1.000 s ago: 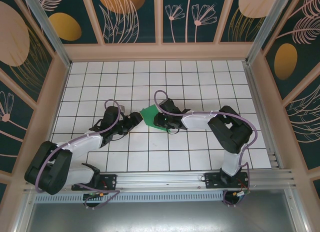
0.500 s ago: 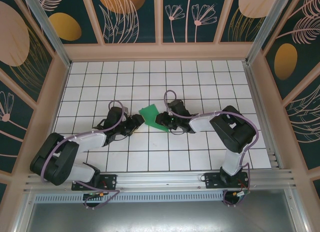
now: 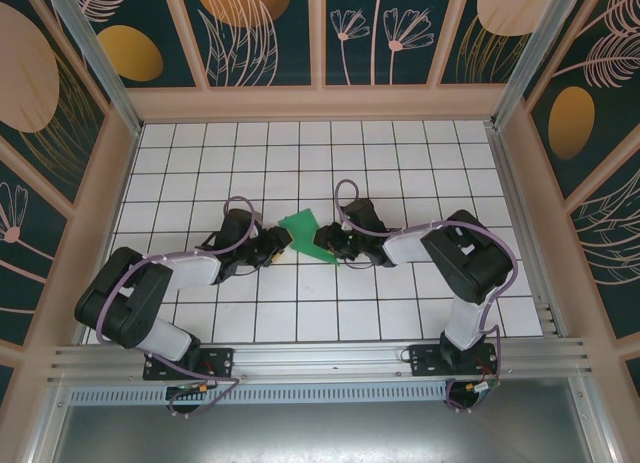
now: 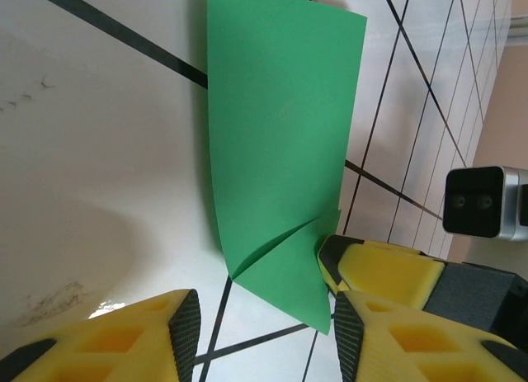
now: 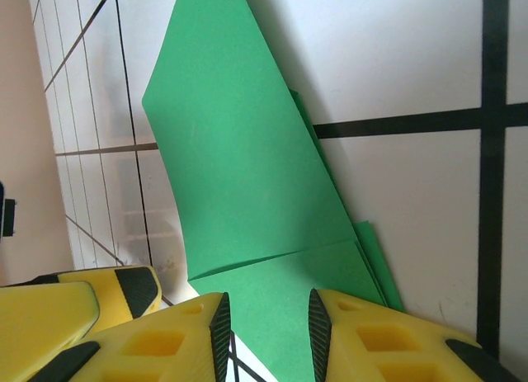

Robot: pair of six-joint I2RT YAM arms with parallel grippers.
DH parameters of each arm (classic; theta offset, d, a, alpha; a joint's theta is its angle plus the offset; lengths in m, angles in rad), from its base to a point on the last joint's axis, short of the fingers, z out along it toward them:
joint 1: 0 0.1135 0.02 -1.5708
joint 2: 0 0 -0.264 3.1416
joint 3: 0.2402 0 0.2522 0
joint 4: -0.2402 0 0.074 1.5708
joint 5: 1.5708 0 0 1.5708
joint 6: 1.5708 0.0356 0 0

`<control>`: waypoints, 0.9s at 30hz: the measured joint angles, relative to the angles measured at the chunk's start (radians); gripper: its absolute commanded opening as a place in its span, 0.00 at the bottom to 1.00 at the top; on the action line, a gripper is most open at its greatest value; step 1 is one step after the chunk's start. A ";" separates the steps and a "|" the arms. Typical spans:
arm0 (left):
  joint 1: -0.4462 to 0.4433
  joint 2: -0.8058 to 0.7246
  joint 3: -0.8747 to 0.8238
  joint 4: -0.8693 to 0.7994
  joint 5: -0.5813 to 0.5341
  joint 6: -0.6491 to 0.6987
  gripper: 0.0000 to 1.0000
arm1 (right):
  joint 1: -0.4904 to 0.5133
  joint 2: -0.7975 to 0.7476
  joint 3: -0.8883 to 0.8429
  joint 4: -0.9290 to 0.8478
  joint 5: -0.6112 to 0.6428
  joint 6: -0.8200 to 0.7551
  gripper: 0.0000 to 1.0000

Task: Fold a paper plane with a square sheet of paper (pick it up from the middle)
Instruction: Fold the wing for the fifth time at the center of the table.

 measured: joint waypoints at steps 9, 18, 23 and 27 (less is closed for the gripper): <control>-0.016 0.053 0.040 0.000 0.000 -0.001 0.48 | -0.005 0.001 -0.002 0.001 -0.015 0.000 0.34; -0.029 0.085 0.061 -0.001 -0.001 -0.001 0.47 | -0.008 0.003 -0.004 0.005 -0.025 0.001 0.34; -0.038 0.112 0.084 -0.015 -0.005 -0.002 0.46 | -0.009 0.004 -0.013 0.026 -0.028 0.008 0.33; -0.043 0.115 0.095 -0.035 -0.018 -0.012 0.48 | -0.010 0.004 -0.015 0.031 -0.031 0.008 0.33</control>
